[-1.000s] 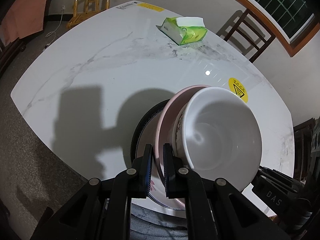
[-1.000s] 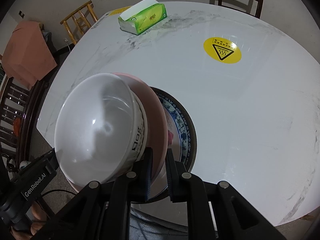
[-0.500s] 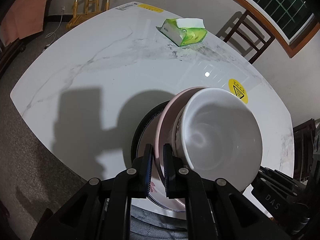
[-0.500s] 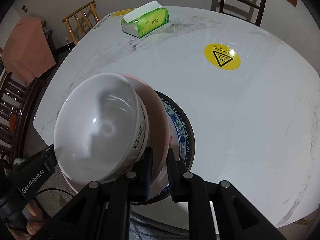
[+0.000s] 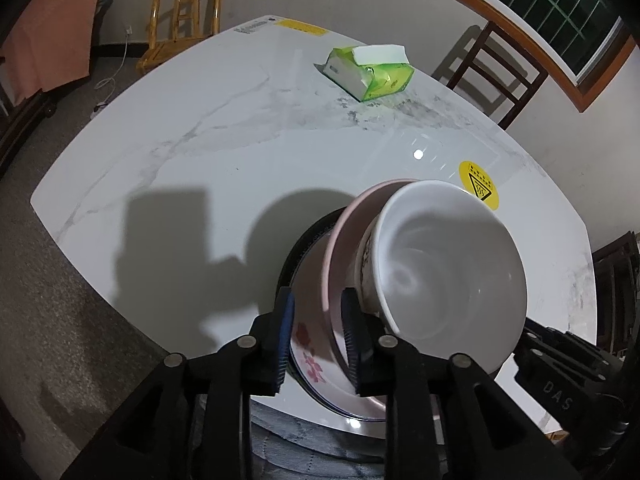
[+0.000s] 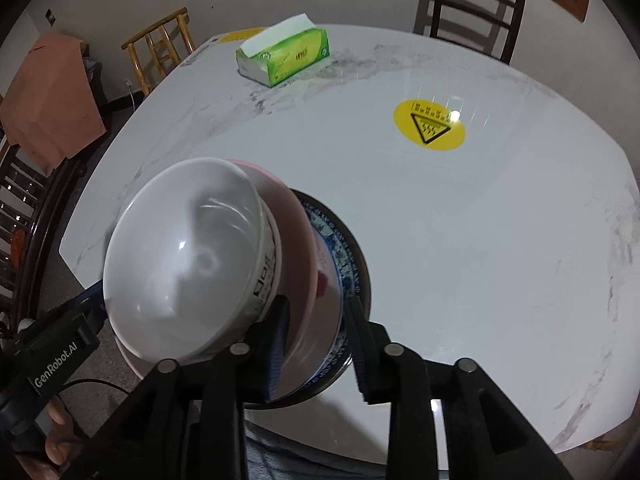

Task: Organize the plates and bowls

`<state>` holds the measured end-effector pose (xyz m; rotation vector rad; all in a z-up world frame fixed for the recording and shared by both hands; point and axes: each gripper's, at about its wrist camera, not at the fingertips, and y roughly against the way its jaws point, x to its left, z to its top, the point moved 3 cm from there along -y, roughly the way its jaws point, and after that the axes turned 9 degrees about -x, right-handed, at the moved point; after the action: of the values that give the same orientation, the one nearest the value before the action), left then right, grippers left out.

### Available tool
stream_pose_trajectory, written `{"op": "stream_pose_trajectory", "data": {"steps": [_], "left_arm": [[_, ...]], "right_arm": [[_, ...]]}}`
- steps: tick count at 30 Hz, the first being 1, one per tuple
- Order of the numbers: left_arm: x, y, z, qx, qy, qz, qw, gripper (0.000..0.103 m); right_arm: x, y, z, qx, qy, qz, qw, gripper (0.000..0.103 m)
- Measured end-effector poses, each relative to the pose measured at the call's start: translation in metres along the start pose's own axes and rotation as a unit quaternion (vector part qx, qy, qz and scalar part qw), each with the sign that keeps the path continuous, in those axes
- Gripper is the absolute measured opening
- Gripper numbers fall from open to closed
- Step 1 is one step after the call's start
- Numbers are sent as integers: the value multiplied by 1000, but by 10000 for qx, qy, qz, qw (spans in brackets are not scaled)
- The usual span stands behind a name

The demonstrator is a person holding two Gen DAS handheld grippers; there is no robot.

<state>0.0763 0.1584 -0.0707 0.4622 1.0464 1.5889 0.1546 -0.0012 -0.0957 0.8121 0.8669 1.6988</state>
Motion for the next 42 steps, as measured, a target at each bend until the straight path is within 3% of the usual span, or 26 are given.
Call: {"op": "stream_pose_trajectory", "data": {"steps": [7, 15, 21, 27, 42], "left_arm": [[0, 12, -4, -142, -124, 13, 9998, 32], [0, 32, -12, -386, -241, 31, 9990, 42], [-4, 54, -27, -798, -524, 164, 9953, 53], [-13, 65, -52, -1151, -702, 256, 9905, 60], [-29, 62, -82, -1304, -925, 436, 9862, 64]], "right_arm": [[-8, 22, 1, -380, -46, 74, 9992, 51], [-18, 42, -10, -740, -82, 44, 9972, 59], [-20, 56, -28, -1201, 28, -99, 9927, 65], [-13, 61, -50, -1447, 111, -68, 9894, 65], [-4, 66, -79, -1621, 291, 7, 9863, 65]]}}
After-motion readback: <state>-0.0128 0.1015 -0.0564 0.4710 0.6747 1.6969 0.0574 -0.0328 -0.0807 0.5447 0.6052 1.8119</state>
